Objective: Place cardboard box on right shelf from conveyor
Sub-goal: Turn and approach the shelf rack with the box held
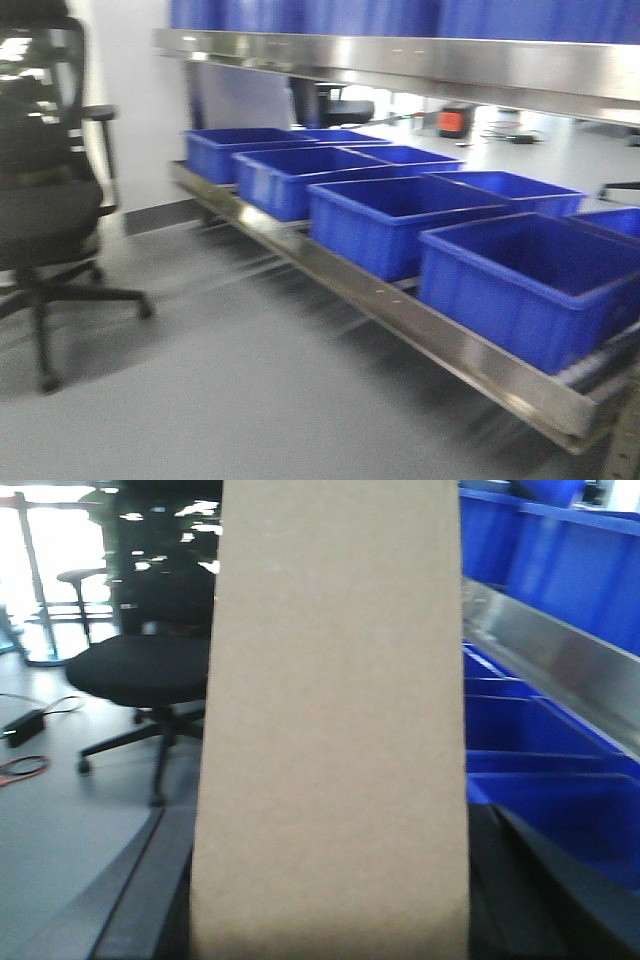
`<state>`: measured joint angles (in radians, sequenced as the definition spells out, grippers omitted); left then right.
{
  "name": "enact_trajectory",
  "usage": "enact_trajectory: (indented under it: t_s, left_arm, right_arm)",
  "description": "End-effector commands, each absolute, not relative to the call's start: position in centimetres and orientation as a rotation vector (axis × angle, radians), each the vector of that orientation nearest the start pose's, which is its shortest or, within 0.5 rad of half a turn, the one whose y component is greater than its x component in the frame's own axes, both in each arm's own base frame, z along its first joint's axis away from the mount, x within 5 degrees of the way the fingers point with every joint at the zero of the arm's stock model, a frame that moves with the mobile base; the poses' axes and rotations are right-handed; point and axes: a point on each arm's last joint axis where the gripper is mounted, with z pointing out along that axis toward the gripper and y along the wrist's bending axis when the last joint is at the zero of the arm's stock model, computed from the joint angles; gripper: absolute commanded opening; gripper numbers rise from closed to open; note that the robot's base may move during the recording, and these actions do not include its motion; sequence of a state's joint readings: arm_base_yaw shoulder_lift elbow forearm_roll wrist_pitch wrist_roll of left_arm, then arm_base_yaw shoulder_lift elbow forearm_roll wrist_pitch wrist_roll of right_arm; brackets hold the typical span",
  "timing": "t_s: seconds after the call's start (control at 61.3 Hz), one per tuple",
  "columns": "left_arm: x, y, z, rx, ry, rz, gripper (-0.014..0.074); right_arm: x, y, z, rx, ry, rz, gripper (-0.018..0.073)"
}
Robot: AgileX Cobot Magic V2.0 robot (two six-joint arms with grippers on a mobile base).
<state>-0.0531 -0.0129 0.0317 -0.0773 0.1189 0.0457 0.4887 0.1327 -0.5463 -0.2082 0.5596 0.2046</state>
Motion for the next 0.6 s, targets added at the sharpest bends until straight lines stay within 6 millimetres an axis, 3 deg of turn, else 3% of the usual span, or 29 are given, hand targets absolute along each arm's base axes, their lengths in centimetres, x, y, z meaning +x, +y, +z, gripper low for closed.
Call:
enact_trajectory:
  t_s: [0.0,0.587]
  left_arm:
    - [5.59,-0.33,19.79,0.016,1.531,-0.076,-0.0116]
    - [5.59,-0.32,19.79,0.014,1.531,-0.074,-0.0116]
  right_arm:
    - [2.55,0.31,35.08,-0.29,1.484,0.306,0.0172]
    - [2.55,0.31,35.08,-0.29,1.484,0.306,0.0172]
